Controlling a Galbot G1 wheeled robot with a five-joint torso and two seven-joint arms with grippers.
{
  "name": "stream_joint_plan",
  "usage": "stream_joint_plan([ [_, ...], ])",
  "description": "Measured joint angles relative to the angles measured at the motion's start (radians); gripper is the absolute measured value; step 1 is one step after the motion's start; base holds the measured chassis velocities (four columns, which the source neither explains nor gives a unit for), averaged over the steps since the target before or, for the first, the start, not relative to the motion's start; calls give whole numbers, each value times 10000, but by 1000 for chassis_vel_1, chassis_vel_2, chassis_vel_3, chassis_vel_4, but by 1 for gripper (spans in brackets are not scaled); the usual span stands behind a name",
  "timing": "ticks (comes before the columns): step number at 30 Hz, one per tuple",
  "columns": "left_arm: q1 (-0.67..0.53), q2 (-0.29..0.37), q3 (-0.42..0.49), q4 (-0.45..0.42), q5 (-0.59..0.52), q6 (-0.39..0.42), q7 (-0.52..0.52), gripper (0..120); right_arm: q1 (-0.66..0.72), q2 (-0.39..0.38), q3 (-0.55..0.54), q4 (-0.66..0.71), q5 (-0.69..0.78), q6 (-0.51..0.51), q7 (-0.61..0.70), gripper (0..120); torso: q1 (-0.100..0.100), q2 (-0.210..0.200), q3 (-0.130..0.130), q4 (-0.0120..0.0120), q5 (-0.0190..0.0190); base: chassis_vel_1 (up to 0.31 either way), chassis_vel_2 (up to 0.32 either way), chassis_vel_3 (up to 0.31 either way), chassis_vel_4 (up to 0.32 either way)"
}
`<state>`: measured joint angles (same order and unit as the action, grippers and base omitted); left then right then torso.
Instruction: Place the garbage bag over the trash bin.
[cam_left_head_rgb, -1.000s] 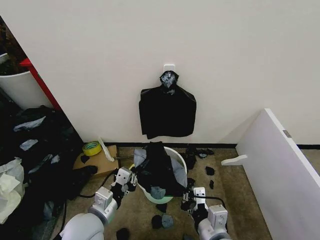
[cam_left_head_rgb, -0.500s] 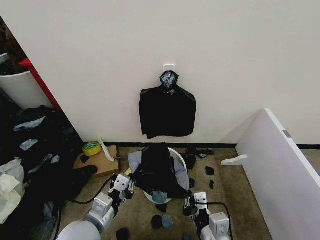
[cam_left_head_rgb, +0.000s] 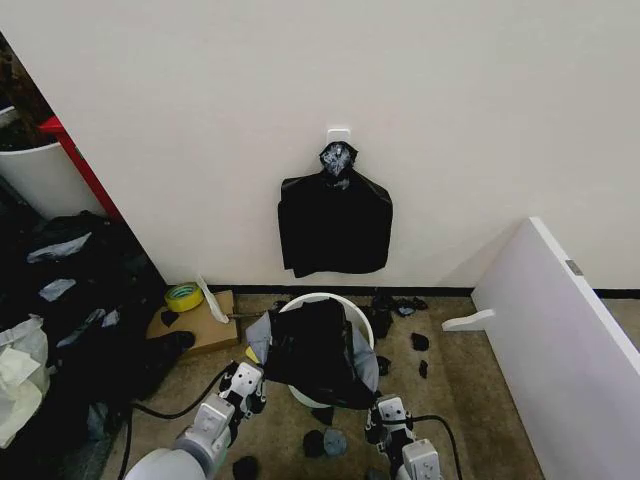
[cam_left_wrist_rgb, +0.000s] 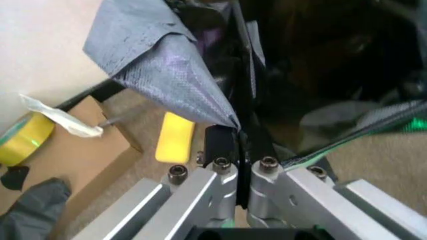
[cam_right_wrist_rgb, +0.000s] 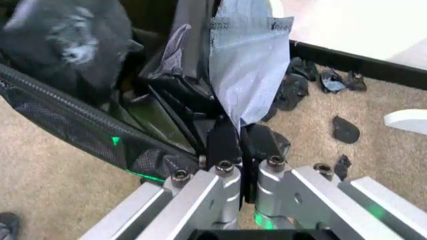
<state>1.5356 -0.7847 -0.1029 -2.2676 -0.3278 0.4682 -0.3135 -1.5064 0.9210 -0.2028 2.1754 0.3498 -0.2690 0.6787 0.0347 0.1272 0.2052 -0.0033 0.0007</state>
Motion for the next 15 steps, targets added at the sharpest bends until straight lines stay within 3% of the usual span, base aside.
stream_joint_plan([
  [15,-301,55,464,754,288,550,-201,0,305,210,-235,-809,-668,-44,-157,0,0,0,0,0,-1,0,0,0,0],
])
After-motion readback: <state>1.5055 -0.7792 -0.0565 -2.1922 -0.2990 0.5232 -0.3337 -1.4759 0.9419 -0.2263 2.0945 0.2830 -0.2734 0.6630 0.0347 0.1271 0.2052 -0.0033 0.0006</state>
